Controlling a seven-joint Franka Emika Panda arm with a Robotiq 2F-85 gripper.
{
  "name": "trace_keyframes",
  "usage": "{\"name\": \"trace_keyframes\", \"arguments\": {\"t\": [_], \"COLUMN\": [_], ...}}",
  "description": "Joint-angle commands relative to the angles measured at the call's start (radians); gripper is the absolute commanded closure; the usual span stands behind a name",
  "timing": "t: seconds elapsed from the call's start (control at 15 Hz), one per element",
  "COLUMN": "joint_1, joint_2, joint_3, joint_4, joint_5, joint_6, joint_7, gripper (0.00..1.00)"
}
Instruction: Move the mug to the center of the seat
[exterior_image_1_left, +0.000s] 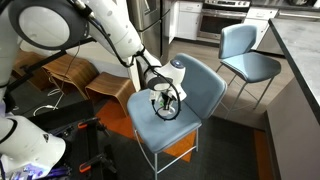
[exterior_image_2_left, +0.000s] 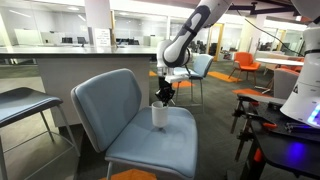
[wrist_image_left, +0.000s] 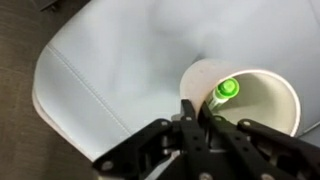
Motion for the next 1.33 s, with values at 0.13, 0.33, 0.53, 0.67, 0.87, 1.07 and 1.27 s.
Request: {"name": "trace_keyframes", "arguments": {"t": [0.13,0.33,0.53,0.67,0.87,1.07,1.27], "joint_1": [0.033,0.054,0.075,0.089,0.099,0.096,0.095], "joint_2": [-0.110,-0.126,-0.119,-0.108,-0.099,-0.094,-0.087], "joint_3": [0.013,0.010,0.006,0.002,0.004,0.012,0.017], "joint_4": [-0.145,-0.195,-0.231,-0.247,-0.260,-0.267,-0.271], "joint_5": [-0.020,-0.042,-0.074,-0.093,-0.103,-0.094,-0.090], "joint_6": [-0.004,0.029,0.079,0.120,0.169,0.197,0.203], "joint_7": [-0.028,-0.026,-0.026,-0.021,-0.020,-0.026,-0.027], "gripper": [0.97,0.97,0.97,0.97,0.97,0.97,0.97]}}
